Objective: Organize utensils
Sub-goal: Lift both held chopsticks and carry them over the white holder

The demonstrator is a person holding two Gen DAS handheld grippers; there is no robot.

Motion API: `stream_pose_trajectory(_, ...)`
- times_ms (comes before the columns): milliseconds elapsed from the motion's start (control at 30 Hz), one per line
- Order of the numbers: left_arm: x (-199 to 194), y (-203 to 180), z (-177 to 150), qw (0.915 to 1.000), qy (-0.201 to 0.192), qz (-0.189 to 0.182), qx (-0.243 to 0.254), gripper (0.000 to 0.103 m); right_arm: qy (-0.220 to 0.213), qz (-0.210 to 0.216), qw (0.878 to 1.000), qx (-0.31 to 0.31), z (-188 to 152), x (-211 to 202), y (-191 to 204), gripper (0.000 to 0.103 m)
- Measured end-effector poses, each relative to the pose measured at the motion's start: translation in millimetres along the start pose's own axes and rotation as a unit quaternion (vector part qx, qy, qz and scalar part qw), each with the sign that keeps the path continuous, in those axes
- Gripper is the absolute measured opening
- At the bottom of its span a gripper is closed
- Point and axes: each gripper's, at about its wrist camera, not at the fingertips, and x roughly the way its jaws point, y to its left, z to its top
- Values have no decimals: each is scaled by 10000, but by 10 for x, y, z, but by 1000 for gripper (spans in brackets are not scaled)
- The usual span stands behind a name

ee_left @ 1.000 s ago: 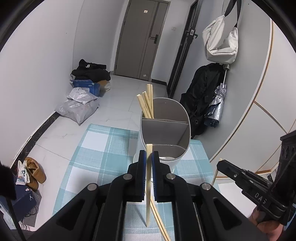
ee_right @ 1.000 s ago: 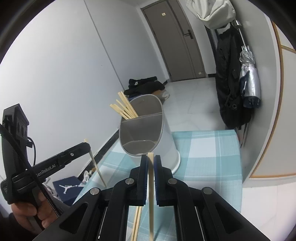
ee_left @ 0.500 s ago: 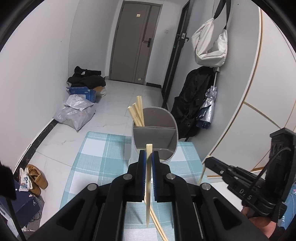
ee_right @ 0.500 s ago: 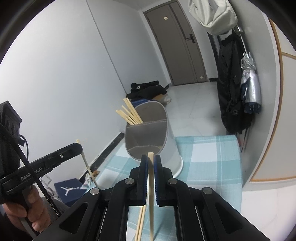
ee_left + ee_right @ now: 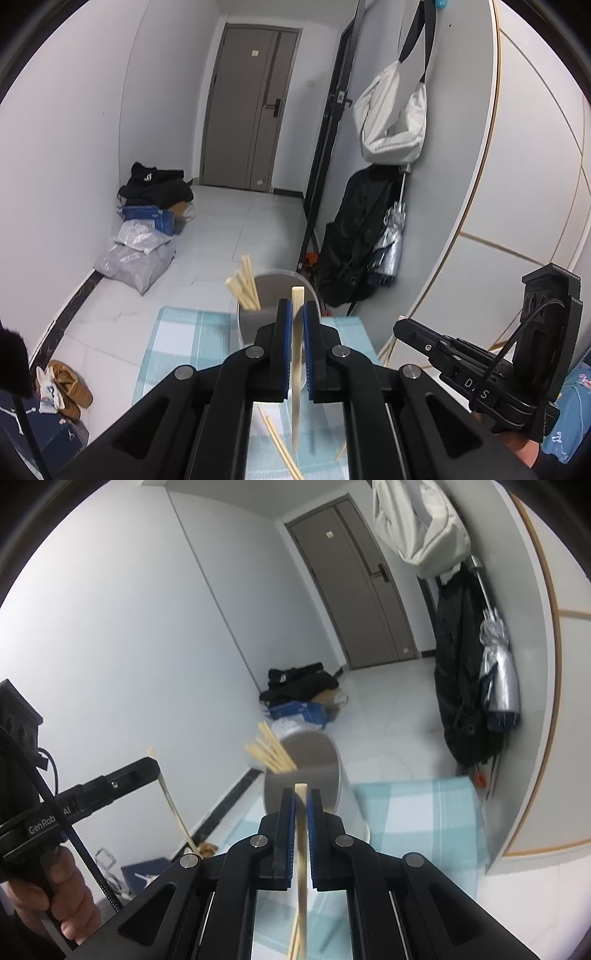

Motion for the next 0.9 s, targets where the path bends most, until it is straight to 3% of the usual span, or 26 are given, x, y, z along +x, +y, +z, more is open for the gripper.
stream_pose_trajectory(367,117,88,457,9988,-383,-105,-289,3,-292,131,9988,-363,740,36,176,6)
stream_pose_trajectory(600,311,242,763,9968,-620,-153,-480,3,-365,201,9974,-580,1173,290,268,6)
stream_pose_trajectory(900,608,490,908,9937,-916,-124,-637,3,-420,243,9914,-1213,1528,767,387,6)
